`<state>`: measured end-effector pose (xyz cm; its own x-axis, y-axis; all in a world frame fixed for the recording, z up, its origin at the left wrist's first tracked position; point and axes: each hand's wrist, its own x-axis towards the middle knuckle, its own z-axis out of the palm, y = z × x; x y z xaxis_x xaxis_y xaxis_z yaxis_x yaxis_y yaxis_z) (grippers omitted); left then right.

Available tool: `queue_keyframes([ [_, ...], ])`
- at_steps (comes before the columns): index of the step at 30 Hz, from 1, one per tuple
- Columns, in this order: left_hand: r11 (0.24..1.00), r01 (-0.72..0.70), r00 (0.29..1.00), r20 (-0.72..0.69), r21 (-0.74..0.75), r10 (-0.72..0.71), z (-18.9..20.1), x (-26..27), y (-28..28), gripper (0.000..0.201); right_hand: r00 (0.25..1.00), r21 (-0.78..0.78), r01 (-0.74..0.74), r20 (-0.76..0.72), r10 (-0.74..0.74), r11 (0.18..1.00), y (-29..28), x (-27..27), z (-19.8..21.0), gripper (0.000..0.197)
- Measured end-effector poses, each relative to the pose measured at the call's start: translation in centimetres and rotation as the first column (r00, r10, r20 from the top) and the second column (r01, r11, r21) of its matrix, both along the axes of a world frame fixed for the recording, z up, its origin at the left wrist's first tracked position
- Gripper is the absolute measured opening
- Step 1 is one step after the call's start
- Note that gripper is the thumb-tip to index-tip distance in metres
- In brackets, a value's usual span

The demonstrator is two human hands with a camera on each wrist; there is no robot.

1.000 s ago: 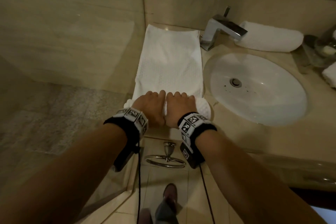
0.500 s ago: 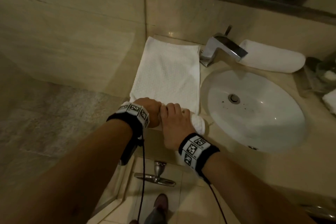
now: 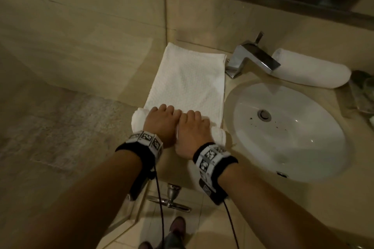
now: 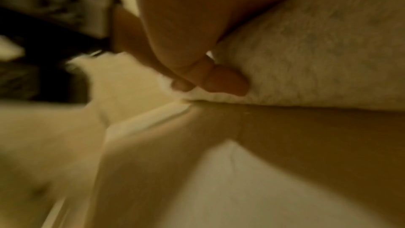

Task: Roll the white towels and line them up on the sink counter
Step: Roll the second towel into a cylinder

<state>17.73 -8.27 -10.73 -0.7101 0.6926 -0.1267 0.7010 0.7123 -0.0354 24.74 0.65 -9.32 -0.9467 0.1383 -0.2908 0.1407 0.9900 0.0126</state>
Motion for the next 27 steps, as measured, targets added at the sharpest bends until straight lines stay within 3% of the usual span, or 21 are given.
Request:
queue_keyframes([
  [3, 0.998, 0.008, 0.994, 0.109, -0.064, -0.001, 0.5, -1.6, 0.8, 0.043, 0.994, 0.206, -0.057, -0.084, 0.076, 0.977, -0.1, 1.9, -1.1, 0.067],
  [6, 0.997, -0.001, 0.982, 0.19, -0.081, 0.016, 1.1, -2.4, 1.2, 0.046, 0.993, 0.11, -0.048, -0.106, 0.06, 0.993, 1.3, 0.1, -1.1, 0.067],
  [13, 0.975, 0.222, 0.974, 0.04, 0.02, -0.222, 0.0, -1.4, -1.9, 0.091, 0.998, -0.04, 0.061, -0.002, -0.061, 0.997, 2.7, -3.5, -0.7, 0.066],
  [22, 0.981, 0.182, 0.974, 0.147, -0.06, -0.172, 0.3, -4.3, 1.2, 0.083, 1.0, -0.112, -0.021, -0.001, 0.021, 0.993, 3.9, -2.9, 0.1, 0.08],
  [27, 0.987, 0.14, 0.972, 0.199, -0.078, -0.122, 0.2, -4.8, 1.8, 0.08, 0.996, -0.112, 0.035, 0.081, -0.026, 0.993, 3.7, -3.9, 0.6, 0.076],
])
